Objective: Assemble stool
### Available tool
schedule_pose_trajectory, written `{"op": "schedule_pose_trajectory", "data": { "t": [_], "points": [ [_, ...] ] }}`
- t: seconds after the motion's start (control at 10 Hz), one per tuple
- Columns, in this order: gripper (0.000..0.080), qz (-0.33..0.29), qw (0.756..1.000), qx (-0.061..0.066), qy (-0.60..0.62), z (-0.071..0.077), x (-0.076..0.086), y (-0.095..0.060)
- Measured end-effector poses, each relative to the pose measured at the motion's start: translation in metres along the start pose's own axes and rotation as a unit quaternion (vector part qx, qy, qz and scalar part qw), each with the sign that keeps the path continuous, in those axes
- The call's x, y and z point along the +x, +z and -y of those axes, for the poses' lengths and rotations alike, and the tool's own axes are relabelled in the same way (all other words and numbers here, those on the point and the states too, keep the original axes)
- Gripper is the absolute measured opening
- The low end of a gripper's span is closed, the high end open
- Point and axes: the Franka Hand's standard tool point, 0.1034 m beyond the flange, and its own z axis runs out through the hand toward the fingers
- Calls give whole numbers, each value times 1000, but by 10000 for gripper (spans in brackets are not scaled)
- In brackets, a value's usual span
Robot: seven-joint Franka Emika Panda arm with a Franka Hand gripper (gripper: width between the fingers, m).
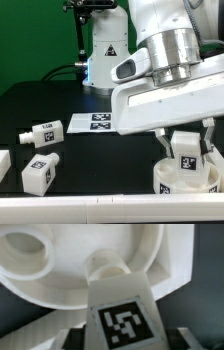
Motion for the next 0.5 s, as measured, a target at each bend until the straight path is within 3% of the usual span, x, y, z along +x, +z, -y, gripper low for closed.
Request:
{"op": "schedule_pose_trajectory", "data": {
  "t": [0.1,0.2,0.3,0.4,0.5],
  "points": [
    [321,5,1000,0,1,0,-1,0],
    [481,20,1000,1,2,1,0,-2],
    [481,29,1000,3,0,3,6,-13],
    [591,59,998,5,-2,4,10,-24],
    [591,118,993,8,-8,6,16,-37]
  ]
}}
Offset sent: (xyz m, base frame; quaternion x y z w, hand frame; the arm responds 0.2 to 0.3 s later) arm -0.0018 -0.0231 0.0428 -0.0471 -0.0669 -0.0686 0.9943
